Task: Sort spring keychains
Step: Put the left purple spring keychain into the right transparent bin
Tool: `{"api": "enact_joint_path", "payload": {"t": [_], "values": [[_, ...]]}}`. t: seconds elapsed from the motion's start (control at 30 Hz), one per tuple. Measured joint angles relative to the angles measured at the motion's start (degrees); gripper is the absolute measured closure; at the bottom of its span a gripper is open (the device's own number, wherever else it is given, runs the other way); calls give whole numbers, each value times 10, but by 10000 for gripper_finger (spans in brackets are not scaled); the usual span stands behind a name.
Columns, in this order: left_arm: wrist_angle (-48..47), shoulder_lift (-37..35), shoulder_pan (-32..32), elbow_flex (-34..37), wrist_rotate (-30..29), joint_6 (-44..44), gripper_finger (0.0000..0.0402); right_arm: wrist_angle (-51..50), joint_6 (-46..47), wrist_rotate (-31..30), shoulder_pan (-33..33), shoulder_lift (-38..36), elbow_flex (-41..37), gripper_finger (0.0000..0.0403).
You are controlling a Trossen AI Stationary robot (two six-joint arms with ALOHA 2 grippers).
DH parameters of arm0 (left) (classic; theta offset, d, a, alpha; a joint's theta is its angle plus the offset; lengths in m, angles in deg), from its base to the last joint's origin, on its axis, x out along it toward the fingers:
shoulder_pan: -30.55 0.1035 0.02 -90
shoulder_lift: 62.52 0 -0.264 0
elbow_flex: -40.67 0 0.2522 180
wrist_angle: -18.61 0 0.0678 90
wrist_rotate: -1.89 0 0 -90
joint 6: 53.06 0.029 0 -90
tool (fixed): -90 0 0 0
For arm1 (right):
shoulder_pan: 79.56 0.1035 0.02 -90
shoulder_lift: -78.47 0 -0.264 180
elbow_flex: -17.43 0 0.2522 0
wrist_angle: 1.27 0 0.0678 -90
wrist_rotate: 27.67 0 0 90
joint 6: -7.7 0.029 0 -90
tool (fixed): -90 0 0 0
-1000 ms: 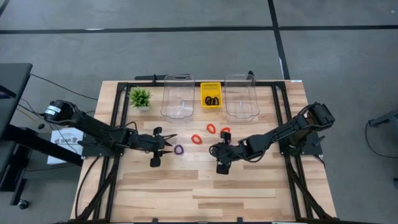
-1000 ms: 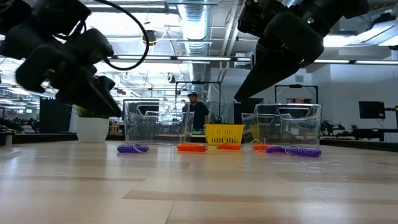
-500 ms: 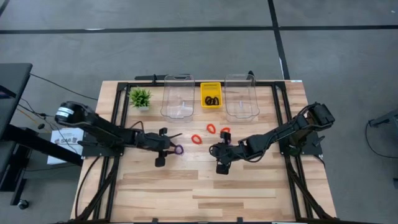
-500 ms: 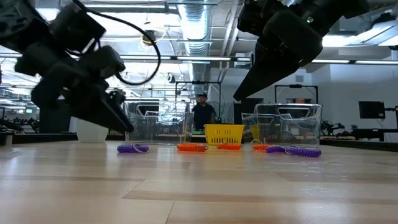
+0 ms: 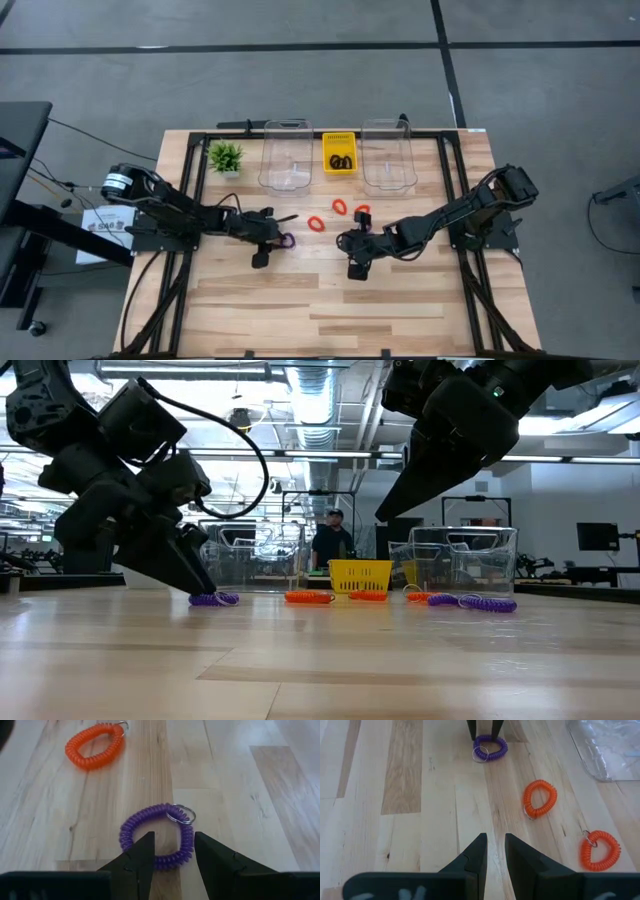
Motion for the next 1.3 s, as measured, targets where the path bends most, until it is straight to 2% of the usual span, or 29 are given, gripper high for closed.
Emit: {"api": "enact_joint_path", "payload": {"t": [0.5,0.87,1.3], "values": [[1,1,0,0,0,-3,266,0,0,0,0,0,0,345],[21,73,21,-14,-1,-20,266,13,-5,0,0,0,0,345],[18,80,24,-21,3,-22,275,13,-5,0,0,0,0,345]]}}
